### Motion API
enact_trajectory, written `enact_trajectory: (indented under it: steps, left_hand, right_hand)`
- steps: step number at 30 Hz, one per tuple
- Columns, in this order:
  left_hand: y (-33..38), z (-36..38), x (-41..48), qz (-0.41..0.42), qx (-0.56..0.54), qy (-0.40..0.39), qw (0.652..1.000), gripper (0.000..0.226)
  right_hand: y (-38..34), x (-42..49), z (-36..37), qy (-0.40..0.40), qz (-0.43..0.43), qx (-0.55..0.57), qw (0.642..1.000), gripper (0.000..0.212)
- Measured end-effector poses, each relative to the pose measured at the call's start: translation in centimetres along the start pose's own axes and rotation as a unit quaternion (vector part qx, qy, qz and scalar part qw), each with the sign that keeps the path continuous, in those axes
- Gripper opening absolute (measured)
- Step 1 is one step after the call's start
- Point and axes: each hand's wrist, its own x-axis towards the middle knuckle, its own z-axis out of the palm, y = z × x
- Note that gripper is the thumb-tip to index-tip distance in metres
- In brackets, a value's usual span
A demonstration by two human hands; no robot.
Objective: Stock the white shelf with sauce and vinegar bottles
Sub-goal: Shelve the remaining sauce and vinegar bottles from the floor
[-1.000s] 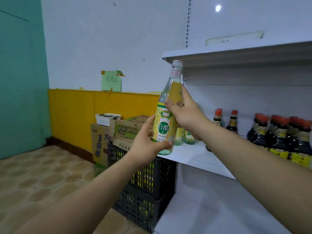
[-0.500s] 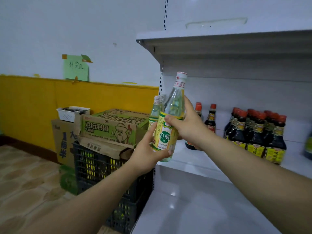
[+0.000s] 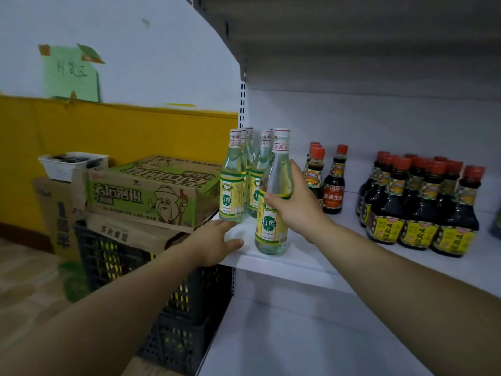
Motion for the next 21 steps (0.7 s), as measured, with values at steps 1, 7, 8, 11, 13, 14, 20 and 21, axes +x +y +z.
enact_trajectory:
  steps: [1,7,8,11,13,14,20,21]
  left_hand:
    - [-0.3,0.3,0.6,0.001,0.012,-0.005,1.000,0.064]
    - [-2.4,1.6,3.7,-0.016,0.073,-0.025,0.997,0.066]
    - [-2.8,1.9,4.1,-0.022,0.088,-0.033,0.995,0.068]
    - [-3.5,2.9,4.5,-0.021,0.123,-0.024,0.992,0.067]
    - [-3.6,3.5,4.5,-0.015,0.142,-0.003,0.990,0.066]
    - [-3.6,3.6,4.5,-0.014,0.147,0.004,0.989,0.066]
    - [-3.8,3.8,4.6,-0.020,0.149,0.013,0.989,0.066]
    - [-3.8,3.9,4.6,-0.020,0.149,0.015,0.989,0.066]
  right_hand:
    - [0.5,0.5,0.3,-0.002,0.005,-0.001,1.000,0.086]
    - [2.8,3.3,2.2,0.006,0.000,-0.017,1.000,0.083]
    - [3.0,3.7,2.4,0.008,-0.001,-0.017,1.000,0.083]
    - [3.9,4.5,3.0,0.013,-0.005,-0.027,1.000,0.086]
    - [4.4,4.9,3.5,0.022,-0.006,-0.038,0.999,0.088]
    - [4.6,5.1,3.7,0.025,-0.006,-0.047,0.999,0.088]
    - [5.1,6.7,4.9,0.033,-0.009,-0.085,0.996,0.089]
    - [5.2,7.0,5.2,0.035,-0.010,-0.086,0.996,0.089]
